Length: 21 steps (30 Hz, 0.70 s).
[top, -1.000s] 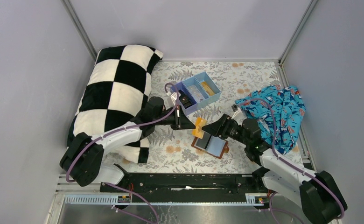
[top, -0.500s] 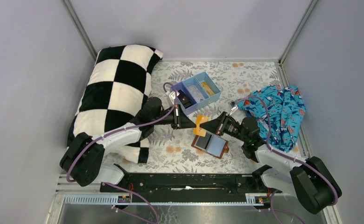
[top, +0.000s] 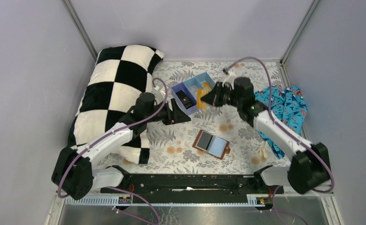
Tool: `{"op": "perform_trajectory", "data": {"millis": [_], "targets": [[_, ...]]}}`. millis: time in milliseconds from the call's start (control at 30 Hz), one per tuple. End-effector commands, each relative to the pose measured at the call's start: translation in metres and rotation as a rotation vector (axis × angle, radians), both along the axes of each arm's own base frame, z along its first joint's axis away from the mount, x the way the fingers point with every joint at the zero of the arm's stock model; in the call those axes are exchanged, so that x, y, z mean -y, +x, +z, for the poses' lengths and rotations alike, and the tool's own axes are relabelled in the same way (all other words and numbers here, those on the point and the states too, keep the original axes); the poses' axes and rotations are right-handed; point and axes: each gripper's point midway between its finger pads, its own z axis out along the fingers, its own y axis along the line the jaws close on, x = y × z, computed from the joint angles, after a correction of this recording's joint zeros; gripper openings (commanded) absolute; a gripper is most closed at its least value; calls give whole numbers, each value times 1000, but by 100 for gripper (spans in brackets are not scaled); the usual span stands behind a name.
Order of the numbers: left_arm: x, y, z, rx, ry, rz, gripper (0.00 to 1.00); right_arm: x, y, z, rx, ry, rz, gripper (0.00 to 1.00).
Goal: Take the credit cards out of the card holder
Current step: Place the credit card in the storage box.
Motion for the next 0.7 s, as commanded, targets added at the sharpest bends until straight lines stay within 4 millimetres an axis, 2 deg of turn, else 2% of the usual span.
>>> {"op": "perform_trajectory", "data": {"millis": [0, 133, 167, 200, 233, 367, 533, 667], "targets": [[-22, 10, 20, 73, 33, 85, 63, 26, 53, -17, 1, -271, 30, 0], [-36, 5, 24, 87, 73, 126, 63, 41, 103, -27, -41, -486, 76, 0], [-40, 4, 25, 93, 84, 146, 63, 46, 116, -31, -62, -542, 73, 0], [-46, 4, 25, 98, 96, 172, 63, 50, 128, -47, -111, -601, 75, 0], [-50, 3, 27, 108, 99, 190, 63, 54, 140, -49, -109, -656, 83, 0], [-60, -4, 33, 130, 97, 227, 62, 58, 171, -64, -126, -719, 72, 0], [-70, -9, 32, 140, 116, 258, 62, 60, 184, -87, -153, -736, 37, 0], [-73, -11, 29, 135, 117, 268, 61, 60, 183, -106, -185, -743, 56, 0]]}}
